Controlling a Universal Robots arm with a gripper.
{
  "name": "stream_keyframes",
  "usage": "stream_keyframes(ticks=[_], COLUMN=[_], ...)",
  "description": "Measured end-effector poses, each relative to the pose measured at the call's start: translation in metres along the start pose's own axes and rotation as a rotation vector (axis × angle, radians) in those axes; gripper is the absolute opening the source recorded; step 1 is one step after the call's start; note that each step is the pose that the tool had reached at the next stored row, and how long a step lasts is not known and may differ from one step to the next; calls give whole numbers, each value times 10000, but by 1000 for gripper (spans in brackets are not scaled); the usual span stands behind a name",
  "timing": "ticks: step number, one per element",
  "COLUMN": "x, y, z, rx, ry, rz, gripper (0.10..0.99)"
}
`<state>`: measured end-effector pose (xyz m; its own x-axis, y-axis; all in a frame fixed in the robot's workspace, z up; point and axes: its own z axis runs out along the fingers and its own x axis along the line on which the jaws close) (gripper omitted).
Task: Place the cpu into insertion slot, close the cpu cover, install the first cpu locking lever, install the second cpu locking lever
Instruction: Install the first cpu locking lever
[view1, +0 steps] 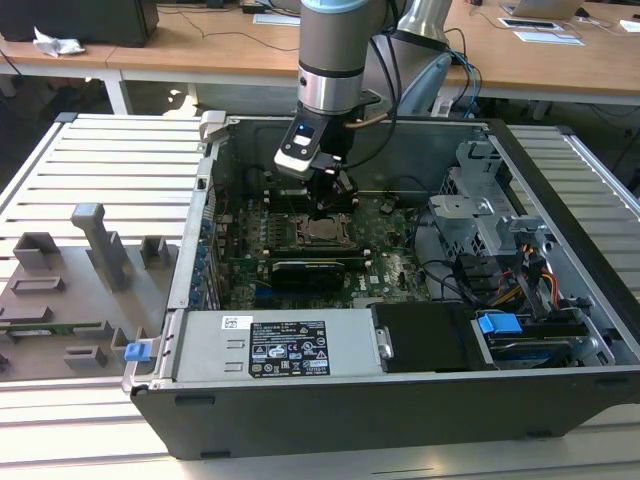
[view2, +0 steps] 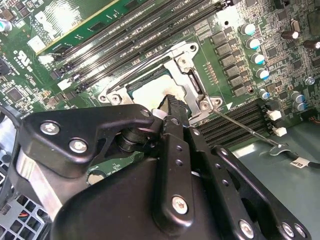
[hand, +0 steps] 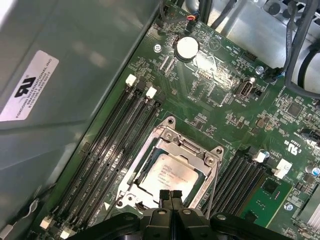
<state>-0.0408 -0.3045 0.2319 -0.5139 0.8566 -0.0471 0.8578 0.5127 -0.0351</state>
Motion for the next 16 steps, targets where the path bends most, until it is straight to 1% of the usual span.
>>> stream_keyframes(ticks=[16], x=[0], y=[0], z=[0], rx=[-44], ry=[-33], rz=[-927], gripper=[106])
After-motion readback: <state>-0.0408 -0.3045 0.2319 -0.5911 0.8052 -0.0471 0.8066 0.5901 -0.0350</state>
